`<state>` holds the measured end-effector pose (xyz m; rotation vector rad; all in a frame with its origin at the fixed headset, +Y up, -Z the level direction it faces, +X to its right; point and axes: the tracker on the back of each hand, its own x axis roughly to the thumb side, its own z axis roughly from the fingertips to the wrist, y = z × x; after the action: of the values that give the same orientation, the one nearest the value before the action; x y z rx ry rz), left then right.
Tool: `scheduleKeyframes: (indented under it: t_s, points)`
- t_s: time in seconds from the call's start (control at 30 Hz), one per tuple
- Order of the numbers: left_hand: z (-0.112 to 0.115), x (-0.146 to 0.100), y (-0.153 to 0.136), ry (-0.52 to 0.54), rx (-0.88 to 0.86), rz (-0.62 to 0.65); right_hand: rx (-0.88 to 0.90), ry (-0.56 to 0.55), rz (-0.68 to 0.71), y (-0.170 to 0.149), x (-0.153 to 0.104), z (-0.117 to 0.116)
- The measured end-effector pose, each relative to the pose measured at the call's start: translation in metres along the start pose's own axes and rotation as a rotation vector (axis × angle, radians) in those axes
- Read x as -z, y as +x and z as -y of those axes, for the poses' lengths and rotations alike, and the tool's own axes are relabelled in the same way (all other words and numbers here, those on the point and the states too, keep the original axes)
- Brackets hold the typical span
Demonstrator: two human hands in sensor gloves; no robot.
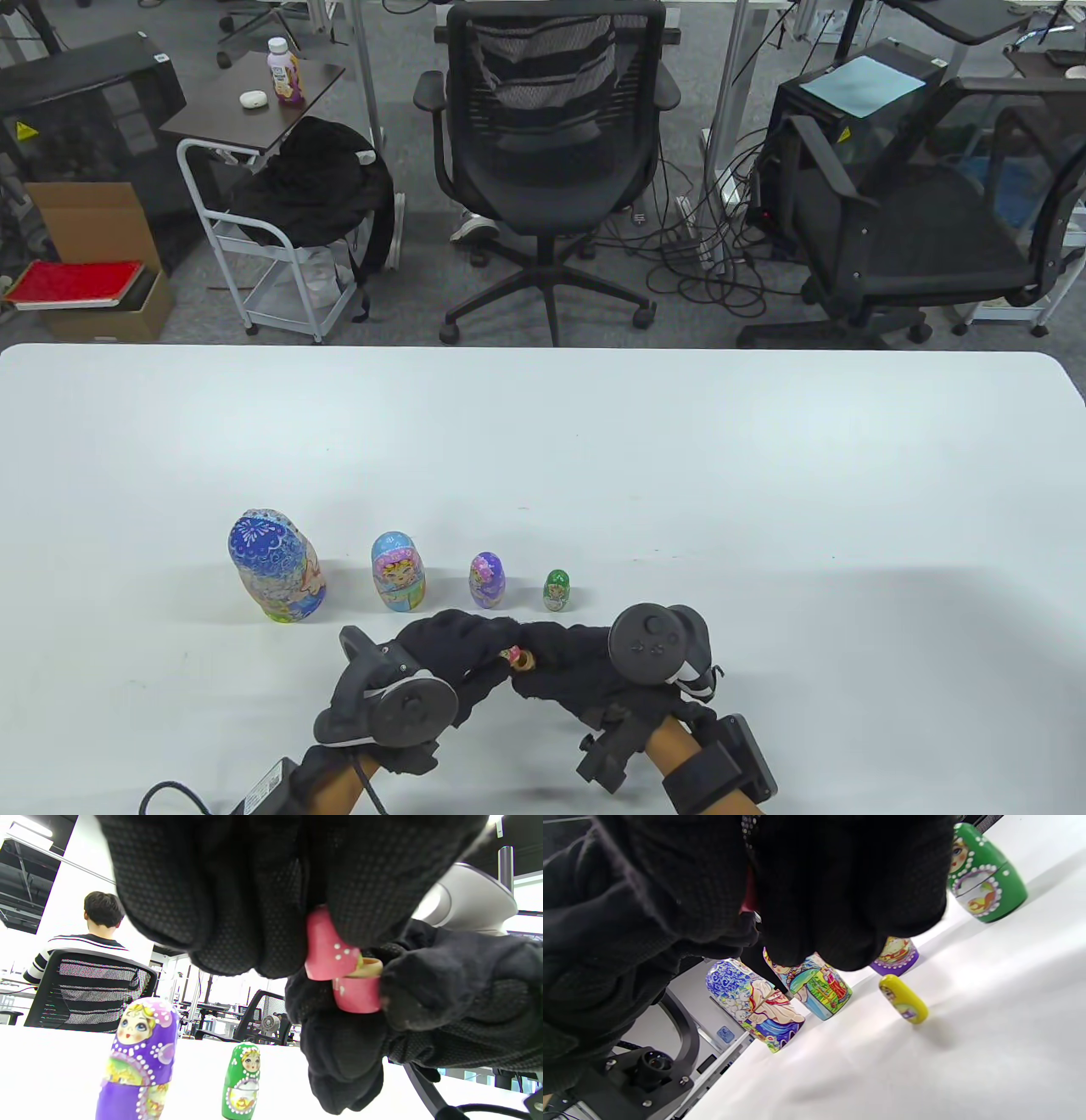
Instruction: Separate nested Russian dolls into individual dolls
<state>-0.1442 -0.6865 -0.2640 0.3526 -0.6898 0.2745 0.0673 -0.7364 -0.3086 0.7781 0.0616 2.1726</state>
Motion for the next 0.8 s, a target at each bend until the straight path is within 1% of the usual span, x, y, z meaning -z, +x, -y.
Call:
scheduleKeyframes:
  t_s: [0.1,0.3,0.4,0.57,0.67,0.73,0.8]
  points:
    - [0.000,0.000,0.001,0.027,-0.012,0.002,-0.017,-0.009,-0.004,0.003,0.000,0.000]
    - [0.004,0.002,0.005,0.001,-0.058,0.015,-0.059,-0.012,-0.022,0.005,0.000,-0.001]
    - [0.006,0.003,0.007,0.001,0.000,0.034,-0.078,-0.008,-0.043,0.005,0.000,-0.001]
    - [0.006,0.004,0.010,0.005,-0.013,0.037,0.060,0.012,-0.091,0.004,0.000,-0.001]
    - [0.008,0.007,0.011,-0.018,-0.002,0.049,0.061,0.021,-0.129,0.004,0.000,-0.001]
    - [0.009,0.007,0.008,-0.027,-0.044,0.048,0.092,0.033,-0.140,0.002,0.000,-0.001]
    - [0.010,0.007,0.005,-0.022,-0.108,0.027,0.160,0.051,-0.129,0.000,0.000,-0.001]
